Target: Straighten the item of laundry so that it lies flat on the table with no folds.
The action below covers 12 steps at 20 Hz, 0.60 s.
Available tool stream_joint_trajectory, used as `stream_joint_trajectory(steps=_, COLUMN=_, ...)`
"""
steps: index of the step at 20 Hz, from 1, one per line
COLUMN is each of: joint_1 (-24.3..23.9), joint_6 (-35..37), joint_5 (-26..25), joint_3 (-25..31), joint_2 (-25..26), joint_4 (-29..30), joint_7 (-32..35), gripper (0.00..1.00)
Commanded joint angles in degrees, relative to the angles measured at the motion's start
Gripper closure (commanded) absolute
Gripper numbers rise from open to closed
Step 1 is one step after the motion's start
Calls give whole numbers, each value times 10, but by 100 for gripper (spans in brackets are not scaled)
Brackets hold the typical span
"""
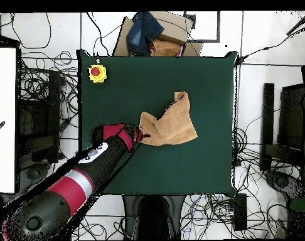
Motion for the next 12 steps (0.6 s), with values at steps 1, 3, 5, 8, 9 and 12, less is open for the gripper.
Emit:
stream_joint_trajectory(steps=1, joint_1=13, joint_6=86, joint_5=47, joint_3=-8, joint_2=37, joint_4=-98, joint_7=224, gripper=0)
stream_joint_trajectory(steps=3, joint_1=13, joint_6=100, joint_5=44, joint_3=-23, joint_2=54, joint_4=-126, joint_7=220, gripper=0)
stream_joint_trajectory(steps=5, joint_1=15, joint_6=111, joint_5=47, joint_3=-38, joint_2=65, joint_4=-139, joint_7=236, gripper=0)
stream_joint_trajectory(steps=8, joint_1=21, joint_6=130, joint_5=49, joint_3=-45, joint_2=63, joint_4=-139, joint_7=256, gripper=0)
stream_joint_trajectory(steps=9, joint_1=24, joint_6=136, joint_5=49, joint_3=-46, joint_2=60, joint_4=-136, joint_7=260, gripper=0)
stream_joint_trajectory(steps=12, joint_1=33, joint_6=151, joint_5=54, joint_3=-48, joint_2=52, joint_4=-127, joint_7=286, gripper=0)
